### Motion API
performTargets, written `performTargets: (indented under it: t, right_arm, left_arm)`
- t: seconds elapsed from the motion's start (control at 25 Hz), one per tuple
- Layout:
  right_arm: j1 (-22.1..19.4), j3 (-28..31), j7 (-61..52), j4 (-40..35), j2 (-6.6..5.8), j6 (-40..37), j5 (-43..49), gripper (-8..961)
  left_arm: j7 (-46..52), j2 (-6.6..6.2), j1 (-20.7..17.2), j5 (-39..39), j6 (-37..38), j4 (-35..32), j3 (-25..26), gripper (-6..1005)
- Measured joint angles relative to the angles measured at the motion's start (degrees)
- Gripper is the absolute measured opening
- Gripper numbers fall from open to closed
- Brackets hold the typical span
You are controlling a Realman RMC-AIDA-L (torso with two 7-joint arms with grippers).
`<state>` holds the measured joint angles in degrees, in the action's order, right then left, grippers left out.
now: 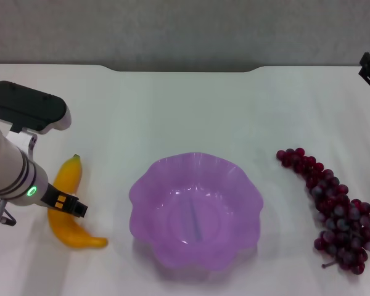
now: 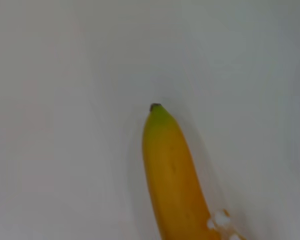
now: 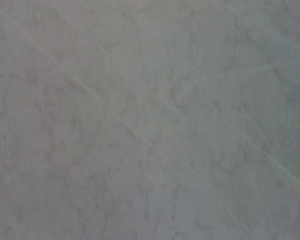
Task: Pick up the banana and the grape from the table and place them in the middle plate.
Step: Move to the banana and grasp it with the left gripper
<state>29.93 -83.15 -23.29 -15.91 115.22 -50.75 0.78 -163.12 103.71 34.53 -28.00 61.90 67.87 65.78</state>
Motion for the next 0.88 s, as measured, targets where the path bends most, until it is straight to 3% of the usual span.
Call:
performTargets:
  t: [0.28, 0.56, 0.88]
  right_arm:
    - [0.0, 0.0, 0.0, 0.0, 0.04, -0.1, -0.1, 876]
    - [-0.1, 0.0, 0.0, 0.0, 0.09, -0.2, -0.1, 876]
    - [-0.2, 0.0, 0.0, 0.0, 0.09, -0.2, -0.1, 876]
  left_arm:
    - [0.1, 0.3, 1.1, 0.1, -1.4, -3.4, -0.1, 781]
    - [0.1, 1.49, 1.9, 1.4, -2.1, -5.7, -0.2, 750]
    - [0.1, 1.57, 1.9, 1.7, -2.2, -6.5, 0.4, 715]
